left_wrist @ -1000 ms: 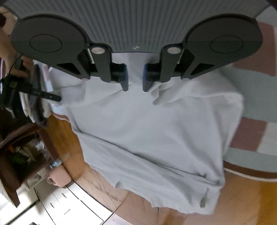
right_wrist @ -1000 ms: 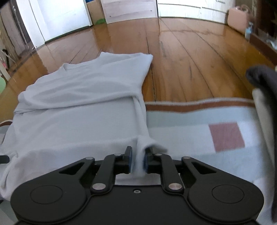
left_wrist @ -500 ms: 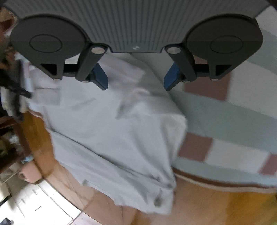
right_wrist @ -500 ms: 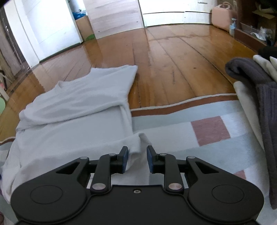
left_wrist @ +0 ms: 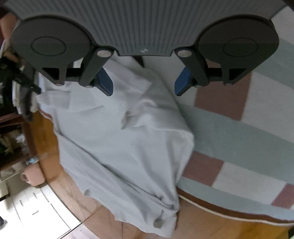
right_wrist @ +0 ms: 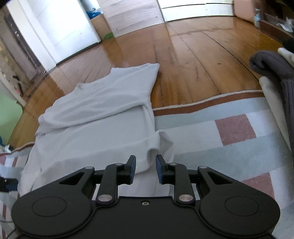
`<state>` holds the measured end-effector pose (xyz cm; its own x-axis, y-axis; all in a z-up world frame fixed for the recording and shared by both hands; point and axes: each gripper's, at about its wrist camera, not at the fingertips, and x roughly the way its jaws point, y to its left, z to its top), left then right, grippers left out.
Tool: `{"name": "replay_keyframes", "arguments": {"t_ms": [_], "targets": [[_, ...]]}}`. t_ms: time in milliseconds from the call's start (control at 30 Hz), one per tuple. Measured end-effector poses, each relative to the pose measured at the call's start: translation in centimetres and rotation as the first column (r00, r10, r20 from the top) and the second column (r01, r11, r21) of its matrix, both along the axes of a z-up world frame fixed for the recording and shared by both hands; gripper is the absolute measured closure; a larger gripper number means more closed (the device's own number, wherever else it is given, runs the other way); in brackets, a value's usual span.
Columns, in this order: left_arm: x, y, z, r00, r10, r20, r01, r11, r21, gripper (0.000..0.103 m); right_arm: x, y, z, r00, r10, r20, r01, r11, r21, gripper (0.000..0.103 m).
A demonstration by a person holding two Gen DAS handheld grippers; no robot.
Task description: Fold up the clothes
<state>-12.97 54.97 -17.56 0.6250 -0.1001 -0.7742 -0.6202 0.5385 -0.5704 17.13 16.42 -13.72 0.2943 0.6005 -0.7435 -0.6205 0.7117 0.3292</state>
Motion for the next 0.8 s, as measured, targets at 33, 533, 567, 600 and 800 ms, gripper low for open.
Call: {"name": "replay_keyframes", "arguments": {"t_ms": [33, 533, 567, 600, 800], "targets": [[0.0, 0.1, -0.3, 1.0, 0.0, 0.023, 0.001, 1.0, -0.03, 0.027, 0.0, 0.0, 0.0, 1.0, 0.002, 0.0, -0.002, 1.0, -0.001, 0.075], [1.7, -1.5, -1.1, 0.973, 0.013, 0.231, 0.007, 0.996, -0.086, 0.089, 1.9, -1.8, -1.2, 0.986, -0.094, -0.137, 0.106, 0.991, 0.087, 0.07], [1.9, -1.7, -0.9, 0.969, -0.007, 0.245, 0.022, 0.998, -0.061, 0.089, 2.0, -1.7, -1.3, 0.984, -0.098, -0.148, 0.113, 0.989, 0.098, 0.069], [2.1, -1.8, -0.8, 0.967, -0.031, 0.254, 0.039, 0.999, -0.026, 0.089, 2.0, -1.6, -1.3, 0.983, -0.097, -0.155, 0.115, 0.987, 0.111, 0.069], [2.9, -3.2, 0.2, 0.94, -0.138, 0.312, 0.126, 0.99, 0.058, 0.089, 1.9, -0.1, -0.6, 0.984, -0.072, -0.161, 0.1, 0.98, 0.174, 0.069]]}}
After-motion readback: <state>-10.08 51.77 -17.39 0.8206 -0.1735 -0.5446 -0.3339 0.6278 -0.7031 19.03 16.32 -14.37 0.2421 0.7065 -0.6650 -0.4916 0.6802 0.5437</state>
